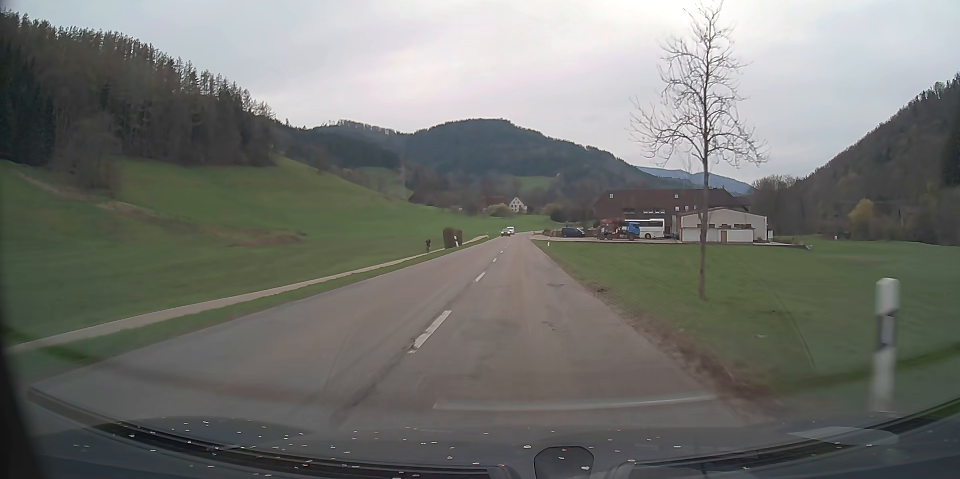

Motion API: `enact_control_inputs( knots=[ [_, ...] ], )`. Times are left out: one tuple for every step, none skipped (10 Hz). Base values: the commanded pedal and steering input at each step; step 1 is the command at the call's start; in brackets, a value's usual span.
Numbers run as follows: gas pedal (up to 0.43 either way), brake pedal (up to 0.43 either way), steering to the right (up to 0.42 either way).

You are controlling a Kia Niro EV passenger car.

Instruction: Follow the waypoints while adhering to traffic rules and regulations

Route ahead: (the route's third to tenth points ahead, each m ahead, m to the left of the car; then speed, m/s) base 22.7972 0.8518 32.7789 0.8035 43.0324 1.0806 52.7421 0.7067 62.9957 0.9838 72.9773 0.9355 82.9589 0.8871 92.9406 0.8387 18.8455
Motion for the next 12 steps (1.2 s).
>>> enact_control_inputs(
  knots=[
    [0.130,0.000,0.000],
    [0.130,0.000,-0.001],
    [0.130,0.000,0.000],
    [0.130,0.000,0.000],
    [0.130,0.000,0.001],
    [0.130,0.000,0.001],
    [0.130,0.000,0.001],
    [0.130,0.000,0.001],
    [0.130,0.000,0.000],
    [0.130,0.000,0.000],
    [0.130,0.000,0.000],
    [0.130,0.000,0.000]
  ],
)
